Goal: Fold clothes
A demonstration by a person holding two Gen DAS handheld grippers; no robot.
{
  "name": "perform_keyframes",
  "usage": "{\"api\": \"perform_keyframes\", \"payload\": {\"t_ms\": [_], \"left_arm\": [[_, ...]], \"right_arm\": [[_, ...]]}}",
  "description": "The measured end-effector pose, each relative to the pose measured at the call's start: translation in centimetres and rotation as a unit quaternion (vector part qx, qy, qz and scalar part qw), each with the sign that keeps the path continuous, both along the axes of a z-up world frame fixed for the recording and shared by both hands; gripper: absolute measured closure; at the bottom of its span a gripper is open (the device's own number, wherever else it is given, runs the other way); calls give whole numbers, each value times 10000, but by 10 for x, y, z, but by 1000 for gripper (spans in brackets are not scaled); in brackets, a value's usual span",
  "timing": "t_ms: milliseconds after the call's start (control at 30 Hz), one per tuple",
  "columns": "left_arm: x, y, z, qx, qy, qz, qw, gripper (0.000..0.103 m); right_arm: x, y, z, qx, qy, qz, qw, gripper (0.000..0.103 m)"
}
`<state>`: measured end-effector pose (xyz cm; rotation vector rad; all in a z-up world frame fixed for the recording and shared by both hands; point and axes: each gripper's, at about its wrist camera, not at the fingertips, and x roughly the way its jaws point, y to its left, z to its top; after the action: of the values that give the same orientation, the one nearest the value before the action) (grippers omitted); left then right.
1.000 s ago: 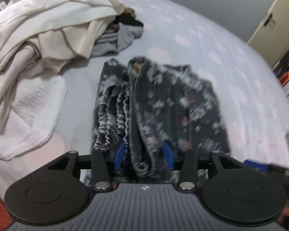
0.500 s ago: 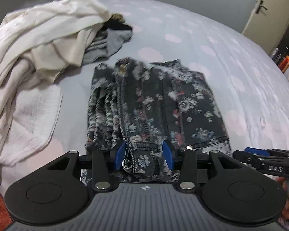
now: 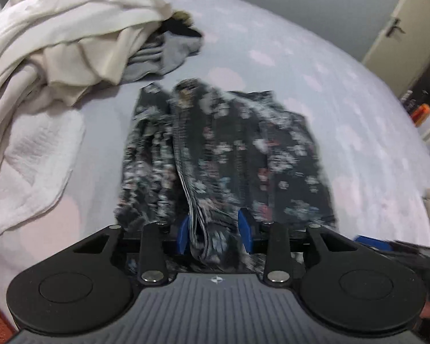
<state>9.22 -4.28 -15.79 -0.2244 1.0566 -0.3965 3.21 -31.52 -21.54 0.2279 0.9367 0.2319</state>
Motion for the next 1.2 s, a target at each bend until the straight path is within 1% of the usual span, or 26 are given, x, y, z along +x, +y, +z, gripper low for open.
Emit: {"api": "perform_keyframes", "payload": {"t_ms": [200,233,267,300,333,433,500,700,1000,1033,1067,1100,1133,1167,1200], "left_arm": [[16,-1,-5,-119,-21,143,9998,70],[19,-2,-5,-139,-42,151,9998,71],[22,-3,-5,-159,-63,160,9997,76],[25,-3,-5,-179,-85,168,9997,87],[27,-4,-5,-192,-117,175,9996,92],[23,-5,1,-176,-307,173,9992,98],[18,-4,8,-180,-478,134,9986,99],[19,11,7,-105,-544,218,9982,101],[21,32,3,-2,-637,342,9974,101],[22,34,-1,-25,-626,353,9974,100],[23,36,-5,-49,-615,365,9974,100],[24,38,-9,-73,-604,376,9974,100],[25,40,-13,-96,-593,387,9974,100],[25,42,-16,-109,-590,385,9975,99],[25,43,-17,-98,-604,360,9975,99]], "right_arm": [[-1,0,-1,-5,-4,26,10000,45],[-1,1,-1,-16,-5,33,10000,45],[-1,1,0,-30,-14,37,10000,45],[0,2,0,-45,-23,42,10000,45],[0,2,0,-50,-32,43,10000,45],[-1,1,1,-34,-48,23,10000,45],[0,2,0,-37,-42,16,10000,45],[0,3,0,-69,-85,14,9999,42],[-3,2,3,-53,-198,18,9998,42],[-4,2,4,-47,-238,28,9997,43],[-5,2,5,-41,-278,38,9996,47],[-6,3,7,-42,-331,59,9994,58],[-7,5,11,-55,-407,99,9991,63],[-7,7,15,-69,-482,139,9987,72],[-8,11,19,-82,-576,219,9981,76]]}}
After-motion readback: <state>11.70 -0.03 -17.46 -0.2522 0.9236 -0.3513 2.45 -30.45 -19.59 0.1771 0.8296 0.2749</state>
